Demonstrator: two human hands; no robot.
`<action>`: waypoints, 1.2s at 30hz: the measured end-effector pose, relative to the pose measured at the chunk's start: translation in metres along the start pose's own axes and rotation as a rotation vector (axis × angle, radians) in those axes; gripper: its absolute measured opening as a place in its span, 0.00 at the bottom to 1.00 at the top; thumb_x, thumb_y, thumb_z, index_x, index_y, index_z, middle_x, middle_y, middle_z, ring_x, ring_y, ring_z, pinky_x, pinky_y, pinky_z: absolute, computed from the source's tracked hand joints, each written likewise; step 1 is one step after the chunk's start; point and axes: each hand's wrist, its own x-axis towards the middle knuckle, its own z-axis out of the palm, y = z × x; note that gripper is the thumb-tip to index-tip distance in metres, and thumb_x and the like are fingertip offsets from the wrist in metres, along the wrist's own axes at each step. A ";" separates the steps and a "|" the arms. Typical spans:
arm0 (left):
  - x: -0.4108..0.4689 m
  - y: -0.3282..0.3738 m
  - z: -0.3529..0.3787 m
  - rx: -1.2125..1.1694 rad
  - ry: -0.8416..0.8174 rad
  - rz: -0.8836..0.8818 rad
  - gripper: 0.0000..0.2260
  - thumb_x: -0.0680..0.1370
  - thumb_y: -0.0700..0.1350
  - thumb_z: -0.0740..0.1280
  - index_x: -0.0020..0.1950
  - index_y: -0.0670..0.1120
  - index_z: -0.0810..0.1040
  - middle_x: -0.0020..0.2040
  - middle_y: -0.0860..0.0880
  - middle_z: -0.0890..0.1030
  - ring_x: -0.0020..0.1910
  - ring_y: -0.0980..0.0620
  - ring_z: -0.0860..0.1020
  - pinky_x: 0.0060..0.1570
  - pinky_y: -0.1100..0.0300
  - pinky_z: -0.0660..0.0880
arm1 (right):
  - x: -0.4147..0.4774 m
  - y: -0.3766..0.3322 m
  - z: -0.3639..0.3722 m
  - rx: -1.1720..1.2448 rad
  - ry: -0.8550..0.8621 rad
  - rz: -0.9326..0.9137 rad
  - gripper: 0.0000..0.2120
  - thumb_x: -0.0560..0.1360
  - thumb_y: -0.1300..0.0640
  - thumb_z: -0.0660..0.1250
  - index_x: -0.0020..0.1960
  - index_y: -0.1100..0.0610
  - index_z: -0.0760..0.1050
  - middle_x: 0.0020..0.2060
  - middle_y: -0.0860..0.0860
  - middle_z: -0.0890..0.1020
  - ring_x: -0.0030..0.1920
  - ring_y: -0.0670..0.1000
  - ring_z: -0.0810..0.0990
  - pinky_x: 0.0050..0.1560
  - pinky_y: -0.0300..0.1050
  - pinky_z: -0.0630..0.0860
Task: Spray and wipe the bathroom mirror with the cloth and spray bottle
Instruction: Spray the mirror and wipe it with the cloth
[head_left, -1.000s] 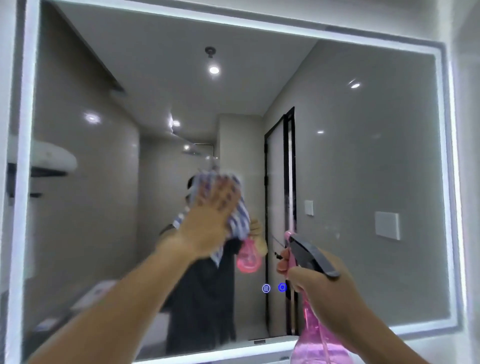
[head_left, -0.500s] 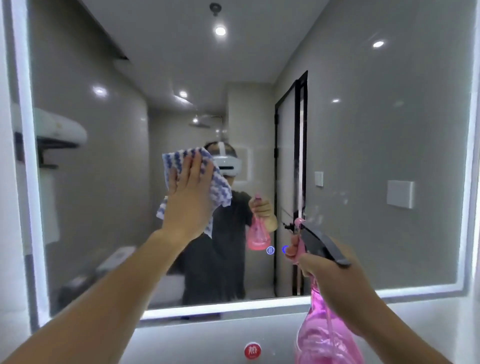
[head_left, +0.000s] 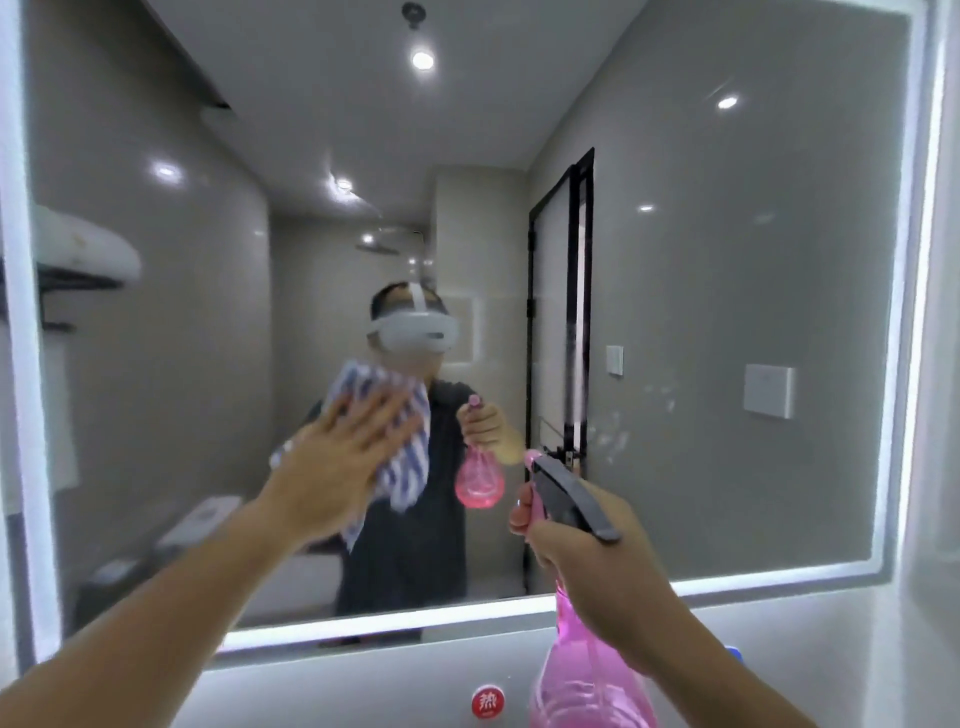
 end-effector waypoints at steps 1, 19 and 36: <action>0.014 -0.012 -0.006 -0.016 0.001 -0.105 0.27 0.75 0.47 0.54 0.74 0.42 0.57 0.75 0.40 0.59 0.76 0.42 0.52 0.72 0.42 0.48 | 0.003 -0.002 0.007 0.006 -0.010 -0.011 0.06 0.67 0.66 0.62 0.43 0.67 0.72 0.27 0.54 0.70 0.27 0.47 0.65 0.25 0.36 0.63; 0.024 -0.190 -0.064 -0.022 -0.197 -0.739 0.38 0.75 0.58 0.62 0.74 0.33 0.53 0.74 0.29 0.52 0.72 0.29 0.50 0.70 0.33 0.46 | 0.056 -0.102 0.050 0.162 -0.095 -0.218 0.15 0.65 0.71 0.61 0.27 0.53 0.72 0.19 0.45 0.69 0.18 0.42 0.63 0.18 0.31 0.61; 0.156 -0.174 -0.068 -0.349 0.046 -1.005 0.28 0.80 0.47 0.56 0.77 0.44 0.46 0.77 0.40 0.42 0.75 0.40 0.39 0.71 0.39 0.37 | 0.067 -0.077 -0.023 -0.061 0.029 -0.166 0.17 0.57 0.63 0.61 0.43 0.72 0.68 0.33 0.58 0.72 0.37 0.51 0.67 0.36 0.49 0.61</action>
